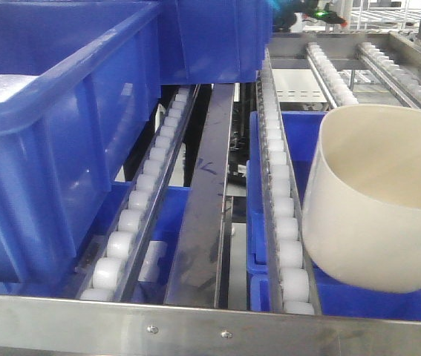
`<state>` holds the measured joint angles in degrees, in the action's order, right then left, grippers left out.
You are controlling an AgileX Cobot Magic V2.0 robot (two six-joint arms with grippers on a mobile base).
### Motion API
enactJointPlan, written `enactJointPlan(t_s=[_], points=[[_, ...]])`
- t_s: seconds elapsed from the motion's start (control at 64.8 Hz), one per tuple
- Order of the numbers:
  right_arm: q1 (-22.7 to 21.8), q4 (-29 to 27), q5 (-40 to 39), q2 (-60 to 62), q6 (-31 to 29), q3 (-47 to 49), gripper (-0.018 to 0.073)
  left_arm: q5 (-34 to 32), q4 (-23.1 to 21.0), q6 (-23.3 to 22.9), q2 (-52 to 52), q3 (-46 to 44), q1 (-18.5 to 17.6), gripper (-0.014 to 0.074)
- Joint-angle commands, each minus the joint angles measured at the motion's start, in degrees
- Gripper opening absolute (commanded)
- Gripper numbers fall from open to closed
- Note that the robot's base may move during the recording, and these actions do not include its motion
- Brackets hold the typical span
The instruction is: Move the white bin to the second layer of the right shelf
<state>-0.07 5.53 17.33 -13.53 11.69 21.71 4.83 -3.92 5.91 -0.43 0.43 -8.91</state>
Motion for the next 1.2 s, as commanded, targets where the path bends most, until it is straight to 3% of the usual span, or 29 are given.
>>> enactJointPlan(t_s=[0.0, 0.278, 1.189], points=[[-0.3, 0.8, -5.9, -0.5, -0.2, 1.6, 0.0050, -4.8, -0.3, -0.2, -0.8, 2.1, -0.2, 0.0085], [-0.3, 0.8, -6.4, -0.5, -0.2, -1.8, 0.0050, -4.8, -0.3, -0.2, -0.8, 2.1, -0.2, 0.0085], [-0.3, 0.8, -21.4, 12.2, -0.2, -22.5, 0.0050, -4.8, -0.3, -0.2, -0.8, 2.1, -0.2, 0.0085]])
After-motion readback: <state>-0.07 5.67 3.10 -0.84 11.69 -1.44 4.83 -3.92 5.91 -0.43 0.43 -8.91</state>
